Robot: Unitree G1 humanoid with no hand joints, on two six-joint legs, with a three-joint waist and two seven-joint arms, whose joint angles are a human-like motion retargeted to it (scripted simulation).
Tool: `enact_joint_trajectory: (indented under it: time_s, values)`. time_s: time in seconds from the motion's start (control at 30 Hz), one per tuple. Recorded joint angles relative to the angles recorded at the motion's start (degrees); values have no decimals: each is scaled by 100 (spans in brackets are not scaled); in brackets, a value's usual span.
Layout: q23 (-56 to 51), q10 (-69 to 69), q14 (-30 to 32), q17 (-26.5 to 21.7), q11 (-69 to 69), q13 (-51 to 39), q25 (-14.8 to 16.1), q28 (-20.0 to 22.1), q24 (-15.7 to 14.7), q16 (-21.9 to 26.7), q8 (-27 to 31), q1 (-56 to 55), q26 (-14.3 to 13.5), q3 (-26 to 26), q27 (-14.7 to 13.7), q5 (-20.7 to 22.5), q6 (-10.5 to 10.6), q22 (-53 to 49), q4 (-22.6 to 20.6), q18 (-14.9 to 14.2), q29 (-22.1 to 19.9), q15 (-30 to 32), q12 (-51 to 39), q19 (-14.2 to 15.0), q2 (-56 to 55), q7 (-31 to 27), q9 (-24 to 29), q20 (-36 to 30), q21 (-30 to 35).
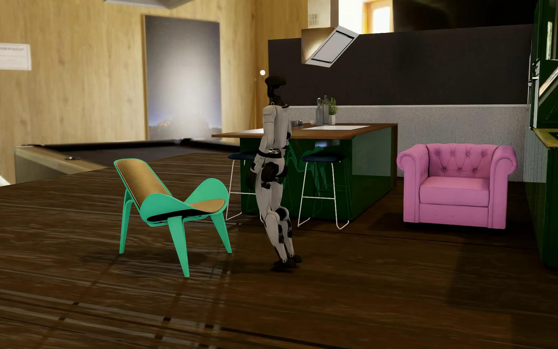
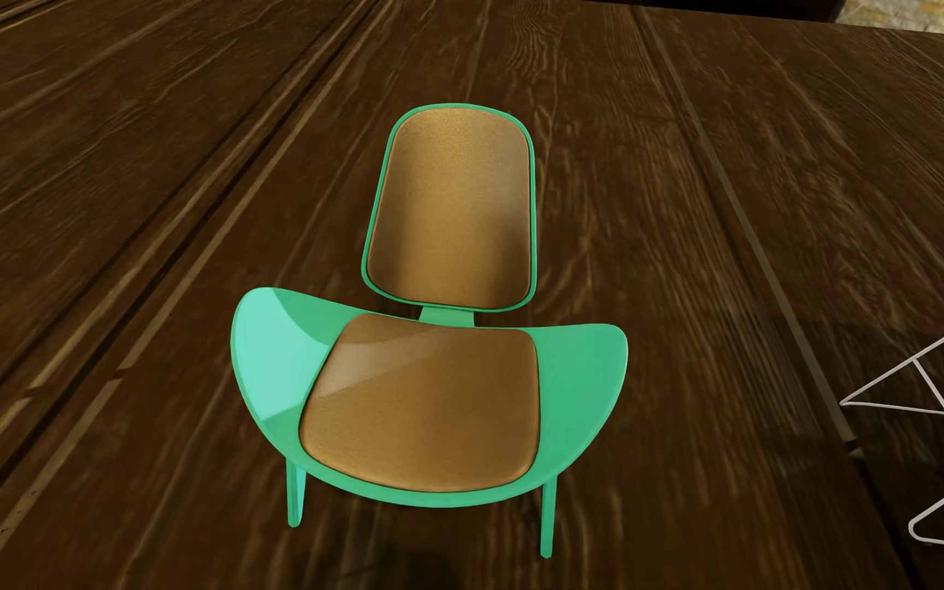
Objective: Stand still
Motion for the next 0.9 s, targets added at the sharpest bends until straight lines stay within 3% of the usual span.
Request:
enact_joint_trajectory:
  time_s: [0.5,0.9]
  values:
    - [-19,-25,15,-31,-19,-41,0,0,0,16,0,0,0,33,0,-1,-3,19,-2,0,0,29,-51,0,-6,0,47,-102,212]
    - [22,-35,-4,8,-1,-18,0,0,0,-28,0,21,0,24,0,10,9,23,5,0,0,42,-10,0,-9,0,44,32,-1]
